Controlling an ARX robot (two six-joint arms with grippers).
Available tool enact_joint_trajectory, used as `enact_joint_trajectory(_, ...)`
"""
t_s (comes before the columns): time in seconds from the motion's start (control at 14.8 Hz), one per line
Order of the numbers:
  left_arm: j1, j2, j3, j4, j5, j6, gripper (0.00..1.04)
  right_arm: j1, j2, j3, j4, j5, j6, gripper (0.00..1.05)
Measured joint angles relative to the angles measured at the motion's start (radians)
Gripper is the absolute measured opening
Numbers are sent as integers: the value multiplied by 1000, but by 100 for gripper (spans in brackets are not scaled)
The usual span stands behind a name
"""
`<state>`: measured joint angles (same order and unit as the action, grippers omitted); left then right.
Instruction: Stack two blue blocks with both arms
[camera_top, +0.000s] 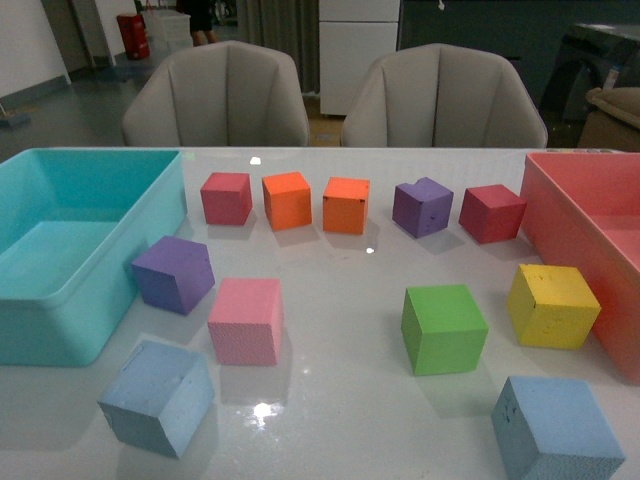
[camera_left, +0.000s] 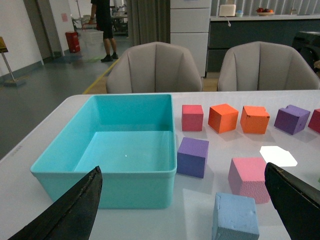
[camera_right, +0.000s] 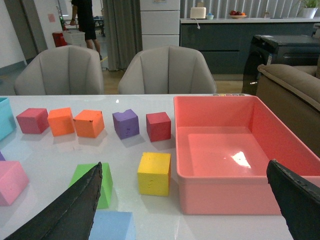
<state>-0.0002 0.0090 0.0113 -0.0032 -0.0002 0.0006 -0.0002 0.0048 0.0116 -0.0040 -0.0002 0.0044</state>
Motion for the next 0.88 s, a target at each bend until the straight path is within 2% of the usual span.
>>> enact_joint_trajectory(0.88, 0, 0, 0, 0, 0, 0, 98, 0, 0, 0, 0, 0, 0, 98)
